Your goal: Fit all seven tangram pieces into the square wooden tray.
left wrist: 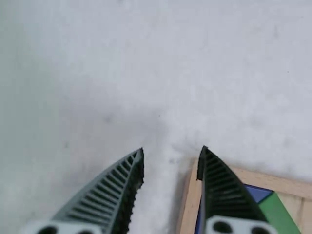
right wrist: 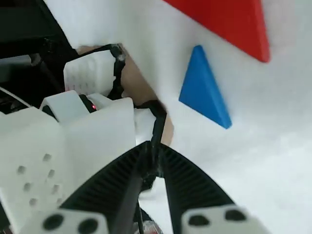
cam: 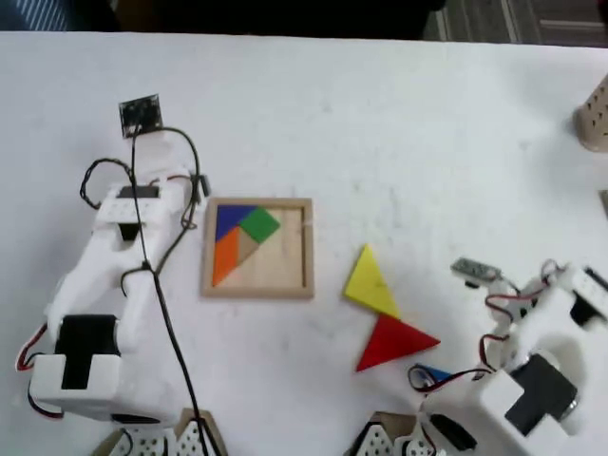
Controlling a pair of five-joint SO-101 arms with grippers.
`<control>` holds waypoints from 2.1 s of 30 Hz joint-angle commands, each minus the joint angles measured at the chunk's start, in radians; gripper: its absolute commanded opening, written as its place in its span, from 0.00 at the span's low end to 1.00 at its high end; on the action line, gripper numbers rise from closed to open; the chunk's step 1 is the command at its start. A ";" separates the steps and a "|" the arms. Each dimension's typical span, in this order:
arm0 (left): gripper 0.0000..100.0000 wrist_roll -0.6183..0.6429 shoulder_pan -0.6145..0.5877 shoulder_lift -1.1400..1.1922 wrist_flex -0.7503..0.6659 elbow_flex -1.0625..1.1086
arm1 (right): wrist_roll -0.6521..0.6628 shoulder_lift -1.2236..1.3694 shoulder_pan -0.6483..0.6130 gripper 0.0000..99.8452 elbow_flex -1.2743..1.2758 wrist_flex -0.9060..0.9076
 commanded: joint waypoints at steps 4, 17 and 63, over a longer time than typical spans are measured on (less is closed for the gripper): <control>0.20 -0.009 0.022 -0.007 0.005 -0.061 | 0.025 -0.033 -0.028 0.02 0.219 -0.226; 0.20 -0.009 0.019 -0.010 0.005 -0.058 | -0.284 -0.025 -0.311 0.02 0.140 -0.277; 0.20 -0.011 0.019 -0.010 0.006 -0.057 | -0.769 -0.035 -0.693 0.02 -0.043 -0.259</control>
